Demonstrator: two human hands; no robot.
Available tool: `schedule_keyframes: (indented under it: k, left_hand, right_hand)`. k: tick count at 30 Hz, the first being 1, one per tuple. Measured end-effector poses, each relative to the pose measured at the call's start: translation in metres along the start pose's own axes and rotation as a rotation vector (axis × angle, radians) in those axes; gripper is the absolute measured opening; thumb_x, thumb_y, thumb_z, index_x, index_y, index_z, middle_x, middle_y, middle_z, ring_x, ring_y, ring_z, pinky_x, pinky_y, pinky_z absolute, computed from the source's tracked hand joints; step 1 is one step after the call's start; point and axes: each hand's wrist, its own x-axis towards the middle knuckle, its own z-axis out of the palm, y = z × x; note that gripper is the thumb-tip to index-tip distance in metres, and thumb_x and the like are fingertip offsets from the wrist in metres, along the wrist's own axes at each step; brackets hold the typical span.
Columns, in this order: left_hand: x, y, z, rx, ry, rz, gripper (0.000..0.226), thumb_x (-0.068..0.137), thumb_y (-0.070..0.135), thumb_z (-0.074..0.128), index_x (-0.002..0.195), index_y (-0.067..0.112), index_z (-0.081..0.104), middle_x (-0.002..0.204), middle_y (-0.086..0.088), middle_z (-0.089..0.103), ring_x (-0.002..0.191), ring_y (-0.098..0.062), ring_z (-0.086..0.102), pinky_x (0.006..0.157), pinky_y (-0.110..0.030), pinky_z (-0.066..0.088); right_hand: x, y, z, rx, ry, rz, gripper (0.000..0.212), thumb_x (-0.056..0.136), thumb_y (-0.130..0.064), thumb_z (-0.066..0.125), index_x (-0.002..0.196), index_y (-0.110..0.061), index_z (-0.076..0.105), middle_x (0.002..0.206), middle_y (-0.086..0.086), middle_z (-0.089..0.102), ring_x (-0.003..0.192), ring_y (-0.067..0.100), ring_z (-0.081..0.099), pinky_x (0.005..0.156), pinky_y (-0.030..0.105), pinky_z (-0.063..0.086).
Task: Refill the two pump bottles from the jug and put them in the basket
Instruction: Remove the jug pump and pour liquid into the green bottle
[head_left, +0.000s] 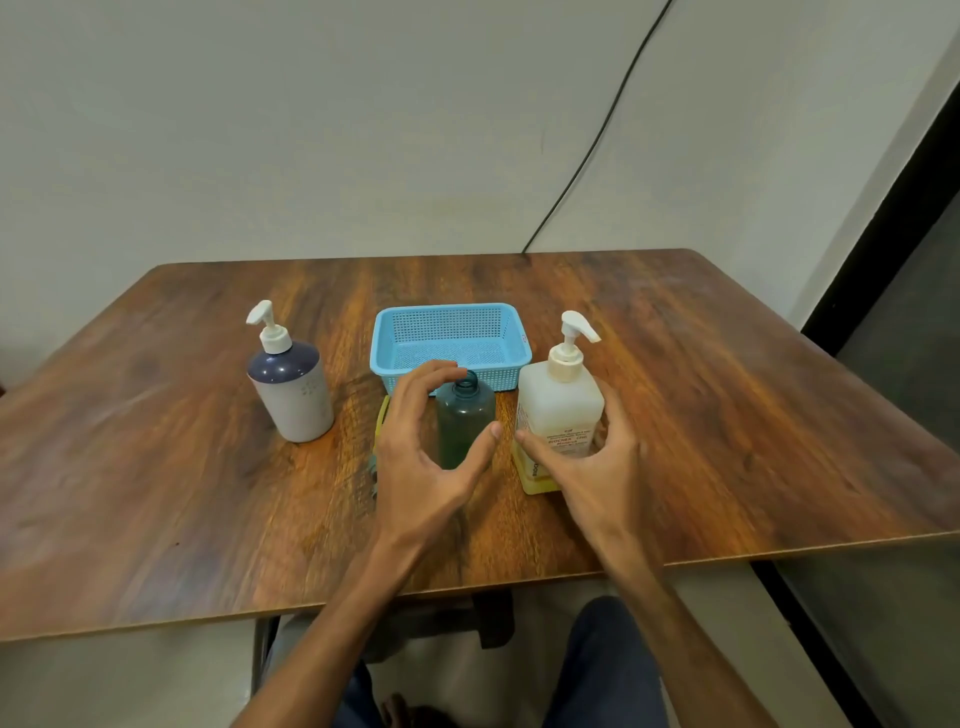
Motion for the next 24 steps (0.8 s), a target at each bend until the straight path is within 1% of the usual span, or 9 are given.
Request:
schedule_keyframes:
  k: [4, 8, 12, 14, 16, 18, 20, 22, 24]
  left_hand:
    - [-0.014, 0.003, 0.006, -0.039, -0.014, -0.028, 0.055, 0.084, 0.041, 0.074, 0.128, 0.012, 0.061, 0.136, -0.001, 0.059, 0.134, -0.016, 0.052, 0.11, -0.026, 0.047]
    - [-0.021, 0.005, 0.008, -0.013, -0.012, -0.005, 0.052, 0.085, 0.037, 0.074, 0.128, 0.011, 0.062, 0.138, -0.001, 0.057, 0.135, -0.012, 0.05, 0.109, -0.015, 0.041]
    - [-0.025, 0.007, 0.012, 0.015, 0.038, 0.015, 0.049, 0.085, 0.03, 0.076, 0.127, 0.01, 0.063, 0.139, -0.002, 0.057, 0.136, -0.015, 0.05, 0.111, -0.02, 0.043]
    - [-0.025, 0.01, 0.016, 0.0, 0.023, 0.014, 0.05, 0.085, 0.03, 0.077, 0.13, 0.013, 0.062, 0.14, 0.001, 0.056, 0.136, -0.015, 0.051, 0.111, -0.027, 0.047]
    - [-0.024, 0.014, 0.022, -0.012, -0.034, -0.003, 0.057, 0.085, 0.03, 0.079, 0.136, 0.017, 0.058, 0.142, 0.006, 0.054, 0.137, -0.013, 0.05, 0.11, -0.032, 0.049]
    - [-0.022, 0.018, 0.03, 0.004, -0.092, -0.027, 0.068, 0.086, 0.033, 0.081, 0.146, 0.021, 0.05, 0.147, 0.012, 0.05, 0.139, -0.006, 0.047, 0.113, -0.026, 0.044]
    - [-0.019, 0.021, 0.041, 0.008, -0.128, -0.058, 0.08, 0.086, 0.036, 0.082, 0.154, 0.021, 0.041, 0.152, 0.015, 0.044, 0.143, 0.0, 0.041, 0.116, -0.019, 0.038]
    - [-0.014, 0.021, 0.052, -0.013, -0.145, -0.095, 0.089, 0.086, 0.039, 0.082, 0.158, 0.02, 0.034, 0.157, 0.015, 0.04, 0.146, 0.003, 0.036, 0.119, -0.021, 0.035]
    - [-0.01, 0.018, 0.061, -0.038, -0.175, -0.136, 0.095, 0.085, 0.042, 0.082, 0.16, 0.021, 0.029, 0.159, 0.017, 0.036, 0.147, 0.004, 0.033, 0.122, -0.026, 0.034]
  right_hand:
    - [0.001, -0.005, -0.013, 0.119, -0.116, 0.029, 0.09, 0.062, -0.059, 0.088, 0.14, -0.038, 0.047, 0.129, -0.021, 0.059, 0.119, 0.005, 0.06, 0.09, 0.039, 0.06]
    - [0.007, -0.014, -0.029, 0.141, -0.125, 0.019, 0.086, 0.069, -0.059, 0.085, 0.143, -0.038, 0.047, 0.14, -0.017, 0.056, 0.129, 0.008, 0.055, 0.099, 0.045, 0.055]
    - [0.016, -0.035, -0.037, 0.087, -0.07, -0.056, 0.068, 0.079, -0.048, 0.081, 0.14, -0.032, 0.054, 0.14, -0.015, 0.057, 0.13, 0.005, 0.053, 0.104, 0.044, 0.052]
    - [0.022, -0.044, -0.038, 0.067, -0.053, -0.099, 0.059, 0.082, -0.043, 0.08, 0.134, -0.027, 0.059, 0.133, -0.013, 0.063, 0.122, 0.006, 0.058, 0.101, 0.041, 0.054]
    - [0.03, -0.049, -0.039, 0.023, -0.057, -0.129, 0.051, 0.083, -0.044, 0.079, 0.127, -0.024, 0.064, 0.123, -0.011, 0.067, 0.115, 0.007, 0.061, 0.096, 0.037, 0.055]
    - [0.037, -0.052, -0.039, -0.019, -0.079, -0.145, 0.045, 0.081, -0.047, 0.08, 0.118, -0.024, 0.069, 0.113, -0.01, 0.07, 0.107, 0.008, 0.063, 0.091, 0.036, 0.055]
    - [0.043, -0.055, -0.037, -0.028, -0.084, -0.145, 0.04, 0.077, -0.045, 0.083, 0.109, -0.024, 0.071, 0.102, -0.01, 0.071, 0.095, 0.008, 0.063, 0.081, 0.033, 0.055]
    - [0.047, -0.058, -0.032, -0.006, -0.069, -0.148, 0.035, 0.073, -0.041, 0.087, 0.1, -0.023, 0.073, 0.091, -0.008, 0.071, 0.081, 0.008, 0.063, 0.07, 0.03, 0.053]
    - [0.05, -0.058, -0.029, 0.024, -0.047, -0.143, 0.032, 0.07, -0.038, 0.089, 0.094, -0.023, 0.074, 0.083, -0.006, 0.071, 0.072, 0.01, 0.061, 0.064, 0.031, 0.052]
